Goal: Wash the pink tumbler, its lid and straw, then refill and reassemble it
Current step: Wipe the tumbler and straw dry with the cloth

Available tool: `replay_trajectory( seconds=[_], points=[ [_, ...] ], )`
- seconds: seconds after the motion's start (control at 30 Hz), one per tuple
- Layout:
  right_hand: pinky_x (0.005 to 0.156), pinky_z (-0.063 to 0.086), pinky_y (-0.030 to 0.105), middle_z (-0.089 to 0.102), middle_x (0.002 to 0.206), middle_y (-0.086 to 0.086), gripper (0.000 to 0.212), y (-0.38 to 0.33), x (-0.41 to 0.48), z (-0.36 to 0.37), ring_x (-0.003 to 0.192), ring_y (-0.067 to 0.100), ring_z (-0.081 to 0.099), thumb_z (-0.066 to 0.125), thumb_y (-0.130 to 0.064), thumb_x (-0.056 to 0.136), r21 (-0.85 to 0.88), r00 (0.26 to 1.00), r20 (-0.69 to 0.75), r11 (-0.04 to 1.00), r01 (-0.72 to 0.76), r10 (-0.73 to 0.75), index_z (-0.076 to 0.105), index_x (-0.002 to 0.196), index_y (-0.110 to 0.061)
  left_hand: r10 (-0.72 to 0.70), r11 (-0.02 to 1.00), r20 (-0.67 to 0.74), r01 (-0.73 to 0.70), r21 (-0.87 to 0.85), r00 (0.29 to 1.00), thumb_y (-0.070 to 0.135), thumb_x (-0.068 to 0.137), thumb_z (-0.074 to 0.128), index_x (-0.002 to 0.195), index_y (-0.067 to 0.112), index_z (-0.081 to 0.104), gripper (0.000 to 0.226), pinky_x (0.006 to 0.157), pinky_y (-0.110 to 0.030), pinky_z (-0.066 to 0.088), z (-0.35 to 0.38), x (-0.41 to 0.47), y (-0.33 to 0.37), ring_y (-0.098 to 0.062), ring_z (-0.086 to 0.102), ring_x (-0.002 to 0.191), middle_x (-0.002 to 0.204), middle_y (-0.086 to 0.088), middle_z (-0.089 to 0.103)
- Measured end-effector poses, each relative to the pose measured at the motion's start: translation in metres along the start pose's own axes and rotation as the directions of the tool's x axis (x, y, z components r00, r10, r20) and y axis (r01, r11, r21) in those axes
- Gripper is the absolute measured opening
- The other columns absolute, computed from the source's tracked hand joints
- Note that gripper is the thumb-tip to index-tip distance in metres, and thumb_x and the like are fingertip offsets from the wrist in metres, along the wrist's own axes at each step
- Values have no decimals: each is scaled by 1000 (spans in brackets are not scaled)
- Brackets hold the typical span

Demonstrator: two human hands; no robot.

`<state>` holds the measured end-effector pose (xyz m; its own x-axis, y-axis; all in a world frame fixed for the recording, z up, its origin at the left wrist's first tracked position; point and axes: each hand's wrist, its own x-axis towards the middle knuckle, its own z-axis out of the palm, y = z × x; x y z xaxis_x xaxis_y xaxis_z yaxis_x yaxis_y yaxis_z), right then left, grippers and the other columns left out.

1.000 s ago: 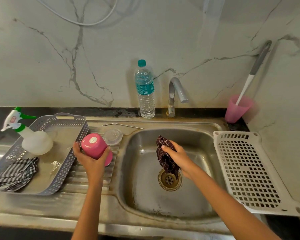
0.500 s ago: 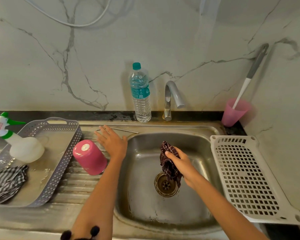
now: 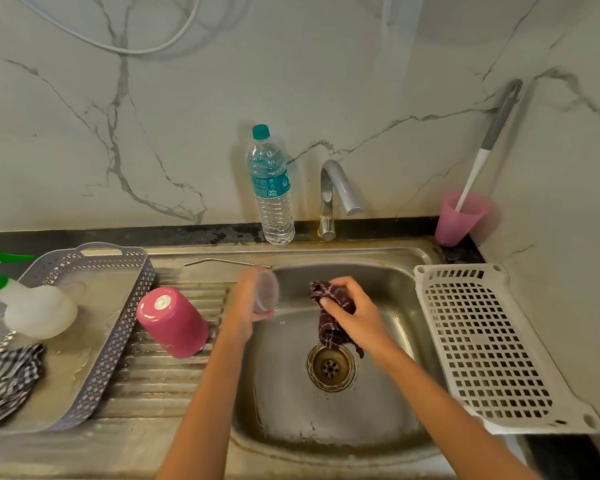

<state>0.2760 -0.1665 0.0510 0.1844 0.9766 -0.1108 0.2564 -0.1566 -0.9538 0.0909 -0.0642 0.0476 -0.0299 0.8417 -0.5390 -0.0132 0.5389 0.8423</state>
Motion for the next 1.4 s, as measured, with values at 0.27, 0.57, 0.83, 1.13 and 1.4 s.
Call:
replay_trajectory(
  seconds=[0.27,0.57,0.83,1.13,1.4],
  points=[
    [81,53,42,62,113,3,38,-24,-3,19,105,25,54,81,-20,71,-773,799,123,448,448,-588,71,107,-16,-91,878,373,251,-408,923,55,91,51,125,11,63,57,71,-43,56,41,-58,-28,-31,63,109,118,-17,68],
    [75,51,37,60,112,0,24,-36,-13,21,96,26,45,73,-14,78,-845,851,277,308,436,-446,72,101,-14,183,983,257,-172,-66,949,49,90,51,108,23,72,38,63,-33,56,42,-67,-12,-24,68,98,109,-13,71],
    [83,54,35,72,84,-3,9,-41,-19,12,83,12,67,70,-32,84,-140,994,85,989,-55,67,74,85,-24,280,955,339,-296,-4,898,56,84,44,105,31,71,43,77,-36,50,41,-72,-14,-27,63,109,113,-9,67],
    [77,53,29,68,97,5,19,-52,-23,35,90,17,65,64,-23,90,412,958,-89,886,-214,272,68,106,-13,303,953,332,-293,-82,893,63,76,54,103,27,71,48,91,-48,54,42,-70,-7,-30,64,109,110,-11,69],
    [81,51,39,60,113,0,37,-29,-15,20,104,24,45,79,-10,68,-784,699,447,133,607,-558,70,103,-18,54,996,394,-23,-82,918,45,96,45,110,16,69,40,75,-43,58,28,-61,-10,-28,66,100,107,-16,70]
  ],
)
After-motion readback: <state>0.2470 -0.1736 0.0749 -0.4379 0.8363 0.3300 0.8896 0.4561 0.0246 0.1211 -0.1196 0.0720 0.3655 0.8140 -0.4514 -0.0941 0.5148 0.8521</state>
